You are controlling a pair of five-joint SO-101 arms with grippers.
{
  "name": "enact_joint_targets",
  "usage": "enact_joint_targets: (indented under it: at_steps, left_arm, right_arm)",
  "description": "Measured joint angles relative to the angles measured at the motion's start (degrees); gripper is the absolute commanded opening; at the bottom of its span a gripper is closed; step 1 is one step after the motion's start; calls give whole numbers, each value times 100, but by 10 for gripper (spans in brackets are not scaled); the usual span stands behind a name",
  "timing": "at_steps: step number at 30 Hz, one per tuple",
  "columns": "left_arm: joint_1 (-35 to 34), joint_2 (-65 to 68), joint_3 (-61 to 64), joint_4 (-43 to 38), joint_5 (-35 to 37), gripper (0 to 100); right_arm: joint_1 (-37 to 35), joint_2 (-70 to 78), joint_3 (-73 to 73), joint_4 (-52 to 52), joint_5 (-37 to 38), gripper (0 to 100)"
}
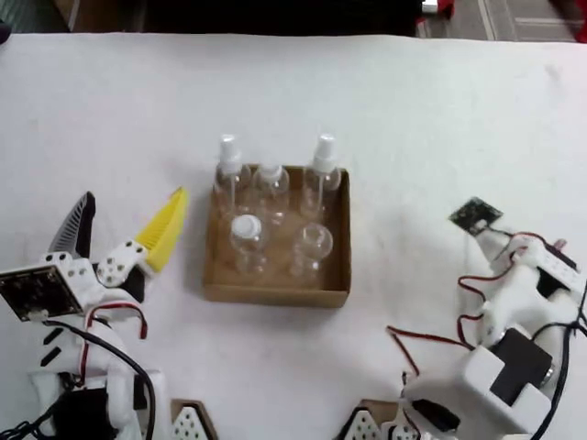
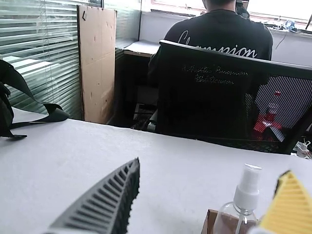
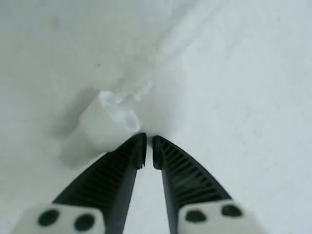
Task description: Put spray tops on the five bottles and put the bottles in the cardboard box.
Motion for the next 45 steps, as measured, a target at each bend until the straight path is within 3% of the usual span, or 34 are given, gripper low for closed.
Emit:
enact_joint_targets:
  at_steps: [19,28,38,45]
  left_arm:
    - [0,0,0,0,0,395]
    - [0,0,0,0,0,395]
    - [0,0,0,0,0,395]
    - [0,0,0,0,0,395]
  right_arm:
    - [-1108,-580,360,1820,563,18]
    - [-1776,-571,308,1996,536,18]
    - [-2549,-563,-352,2004,-624,18]
    - [-2558,-563,-615,1152,-2444,18]
